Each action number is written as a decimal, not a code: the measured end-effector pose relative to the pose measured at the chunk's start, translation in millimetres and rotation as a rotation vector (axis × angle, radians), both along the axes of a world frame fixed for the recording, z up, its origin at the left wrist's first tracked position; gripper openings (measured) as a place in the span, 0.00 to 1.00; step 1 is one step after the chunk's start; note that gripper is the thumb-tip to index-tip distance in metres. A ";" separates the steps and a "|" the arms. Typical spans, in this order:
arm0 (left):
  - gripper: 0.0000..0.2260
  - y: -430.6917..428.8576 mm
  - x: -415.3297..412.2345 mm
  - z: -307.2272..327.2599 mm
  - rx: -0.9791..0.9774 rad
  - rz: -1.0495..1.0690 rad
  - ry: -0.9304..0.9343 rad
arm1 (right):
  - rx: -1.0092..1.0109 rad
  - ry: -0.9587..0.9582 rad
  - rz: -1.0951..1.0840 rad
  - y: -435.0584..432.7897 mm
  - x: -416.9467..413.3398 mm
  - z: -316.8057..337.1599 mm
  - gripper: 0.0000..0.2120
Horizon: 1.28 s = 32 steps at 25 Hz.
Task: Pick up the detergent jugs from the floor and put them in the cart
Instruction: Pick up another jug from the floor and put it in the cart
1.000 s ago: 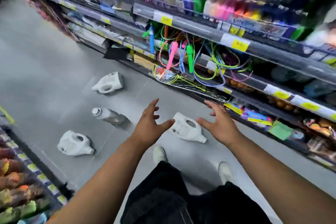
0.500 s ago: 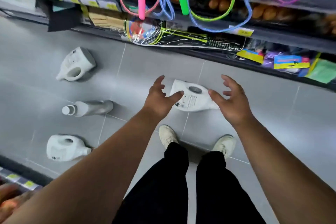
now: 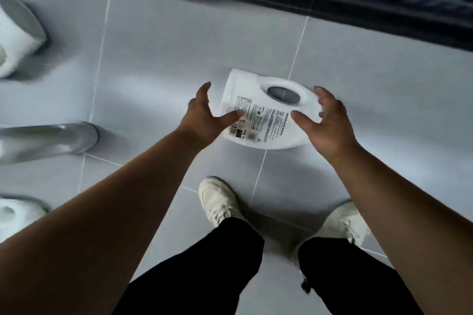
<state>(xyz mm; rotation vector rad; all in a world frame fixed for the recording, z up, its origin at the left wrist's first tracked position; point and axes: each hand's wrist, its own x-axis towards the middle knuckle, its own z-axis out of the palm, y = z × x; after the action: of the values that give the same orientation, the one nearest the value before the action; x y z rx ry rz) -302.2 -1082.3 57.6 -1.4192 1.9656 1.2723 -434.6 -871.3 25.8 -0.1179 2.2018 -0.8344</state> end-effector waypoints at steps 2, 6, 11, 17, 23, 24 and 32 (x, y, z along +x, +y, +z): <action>0.46 -11.2 -2.2 -48.5 -0.002 -0.035 -0.011 | 0.054 0.025 0.061 -0.9 -7.9 -49.8 0.40; 0.44 -11.6 -4.5 -122.5 0.099 -0.020 0.039 | 0.138 0.039 0.182 1.3 -22.0 -114.2 0.44; 0.36 -16.1 -3.1 -157.5 0.255 0.112 0.204 | 0.069 0.020 0.247 4.9 -34.1 -136.6 0.46; 0.28 -7.9 -2.9 -154.0 0.423 0.185 0.267 | 0.099 -0.019 0.233 12.8 -26.7 -136.0 0.48; 0.29 11.9 5.5 -115.8 0.480 0.195 0.243 | 0.141 -0.043 0.234 35.2 -10.9 -93.4 0.53; 0.29 15.2 8.1 -102.3 0.475 0.195 0.237 | 0.137 -0.057 0.238 39.3 -7.5 -78.6 0.54; 0.30 53.1 -13.1 89.4 0.547 0.090 0.272 | 0.133 -0.041 0.130 95.8 -6.9 115.5 0.49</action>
<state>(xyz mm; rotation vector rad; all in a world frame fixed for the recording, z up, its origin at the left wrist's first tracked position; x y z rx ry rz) -315.3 -1029.3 147.0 -1.1108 1.5318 1.9423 -441.5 -775.4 141.3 -0.1756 2.1789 -0.6116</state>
